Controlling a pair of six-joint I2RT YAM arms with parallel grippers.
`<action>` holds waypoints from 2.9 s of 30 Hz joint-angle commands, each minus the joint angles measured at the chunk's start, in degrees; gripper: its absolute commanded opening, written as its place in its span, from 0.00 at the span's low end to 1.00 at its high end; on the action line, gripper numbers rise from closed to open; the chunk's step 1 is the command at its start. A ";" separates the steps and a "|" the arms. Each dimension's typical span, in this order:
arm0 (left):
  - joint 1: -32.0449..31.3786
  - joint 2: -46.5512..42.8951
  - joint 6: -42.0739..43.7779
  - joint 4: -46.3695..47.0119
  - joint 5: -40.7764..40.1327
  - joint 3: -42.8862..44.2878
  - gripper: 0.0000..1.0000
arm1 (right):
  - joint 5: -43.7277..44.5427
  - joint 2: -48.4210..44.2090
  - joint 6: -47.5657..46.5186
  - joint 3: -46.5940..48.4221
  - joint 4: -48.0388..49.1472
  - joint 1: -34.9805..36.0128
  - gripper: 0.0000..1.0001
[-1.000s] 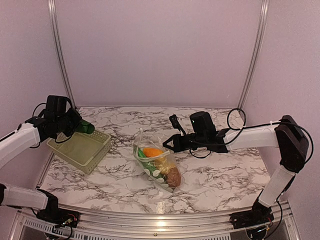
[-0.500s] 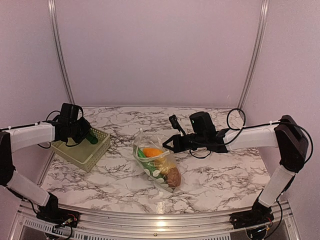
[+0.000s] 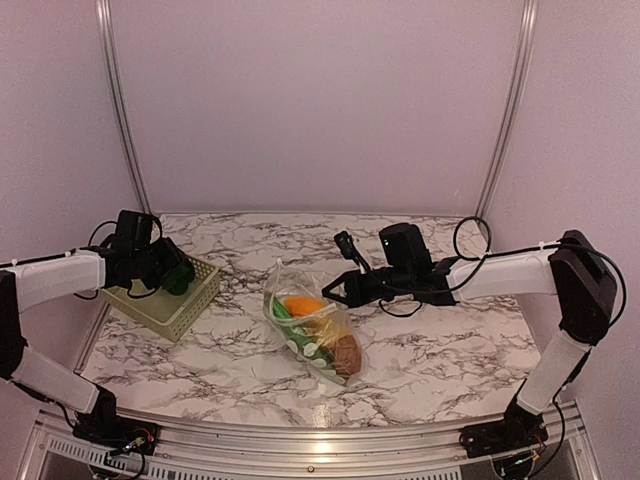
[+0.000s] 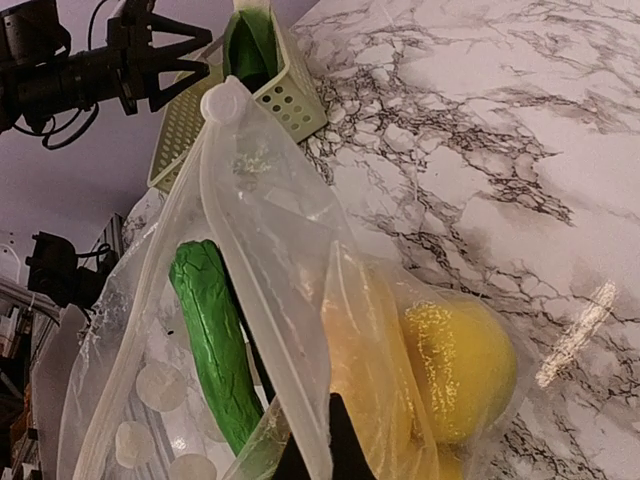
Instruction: Open the zip-top bag and remove the fake food
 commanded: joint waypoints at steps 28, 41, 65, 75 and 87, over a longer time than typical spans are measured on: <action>-36.10 -9.97 0.16 -3.56 1.87 -2.18 0.35 | -2.23 15.16 6.54 8.83 9.36 7.19 0.00; -40.60 3.04 -9.83 -1.71 -2.84 -1.38 0.41 | -1.94 15.91 7.64 8.25 11.17 7.45 0.00; -40.32 25.71 -17.92 -12.52 -10.30 12.98 0.51 | -0.87 17.37 7.58 7.73 10.83 8.16 0.00; -40.71 15.81 -12.48 -6.74 -13.58 11.30 0.16 | 0.08 16.43 8.38 5.92 11.83 7.03 0.00; -40.97 2.39 -4.63 8.33 -14.52 3.26 0.09 | 1.41 13.31 9.01 3.15 12.77 4.22 0.00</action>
